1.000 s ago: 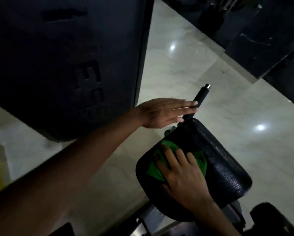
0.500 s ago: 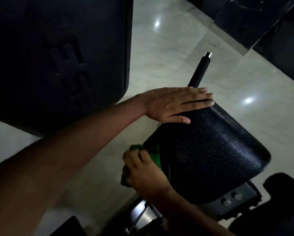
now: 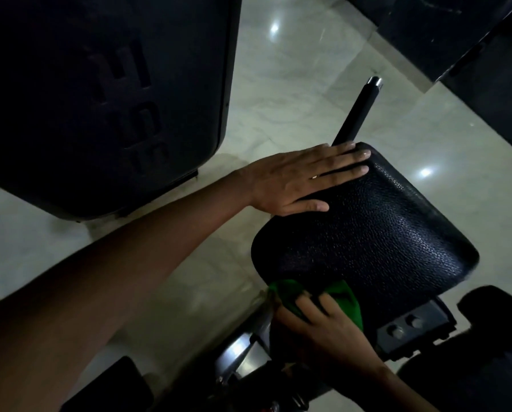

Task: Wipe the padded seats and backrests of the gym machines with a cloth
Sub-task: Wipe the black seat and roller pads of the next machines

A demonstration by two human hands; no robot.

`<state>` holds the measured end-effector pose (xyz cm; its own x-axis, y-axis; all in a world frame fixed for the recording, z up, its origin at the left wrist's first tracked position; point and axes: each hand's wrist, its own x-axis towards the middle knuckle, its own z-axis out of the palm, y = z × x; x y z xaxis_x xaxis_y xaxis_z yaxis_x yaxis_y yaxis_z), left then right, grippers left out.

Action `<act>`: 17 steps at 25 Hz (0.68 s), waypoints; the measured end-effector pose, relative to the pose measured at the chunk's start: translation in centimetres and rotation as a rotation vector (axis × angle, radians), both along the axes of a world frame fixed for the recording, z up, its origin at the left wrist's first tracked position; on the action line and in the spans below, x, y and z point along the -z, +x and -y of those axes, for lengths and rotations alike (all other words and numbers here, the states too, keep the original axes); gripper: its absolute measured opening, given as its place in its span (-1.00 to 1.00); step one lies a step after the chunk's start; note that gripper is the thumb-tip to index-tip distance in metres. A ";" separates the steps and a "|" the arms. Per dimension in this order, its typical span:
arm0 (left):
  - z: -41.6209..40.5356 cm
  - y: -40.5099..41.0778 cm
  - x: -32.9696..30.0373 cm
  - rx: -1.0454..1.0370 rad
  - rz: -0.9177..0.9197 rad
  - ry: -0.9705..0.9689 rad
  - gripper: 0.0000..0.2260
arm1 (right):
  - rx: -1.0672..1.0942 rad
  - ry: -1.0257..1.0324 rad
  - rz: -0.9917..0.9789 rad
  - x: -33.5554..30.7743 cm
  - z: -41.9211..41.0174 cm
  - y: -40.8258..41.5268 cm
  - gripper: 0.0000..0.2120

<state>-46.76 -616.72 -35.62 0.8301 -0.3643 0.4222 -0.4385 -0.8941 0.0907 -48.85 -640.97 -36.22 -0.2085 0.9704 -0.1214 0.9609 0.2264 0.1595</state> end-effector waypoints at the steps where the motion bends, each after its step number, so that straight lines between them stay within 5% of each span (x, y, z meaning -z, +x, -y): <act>1: 0.0 0.0 0.3 -0.030 -0.011 -0.001 -0.46 | -0.001 0.018 0.003 0.1 -0.9 -0.5 -0.65; 6: 0.3 -0.1 0.0 -0.055 -0.033 0.000 -0.46 | 0.012 0.026 0.200 2.0 -8.5 -2.9 -0.61; 13: 0.6 -0.7 0.1 -0.075 -0.040 -0.027 -0.47 | -0.091 -0.210 0.211 1.3 -1.8 -2.3 -0.62; 17: 0.9 -0.8 0.1 -0.089 -0.028 -0.023 -0.47 | -0.138 -0.255 0.464 3.6 -6.0 -5.2 -0.64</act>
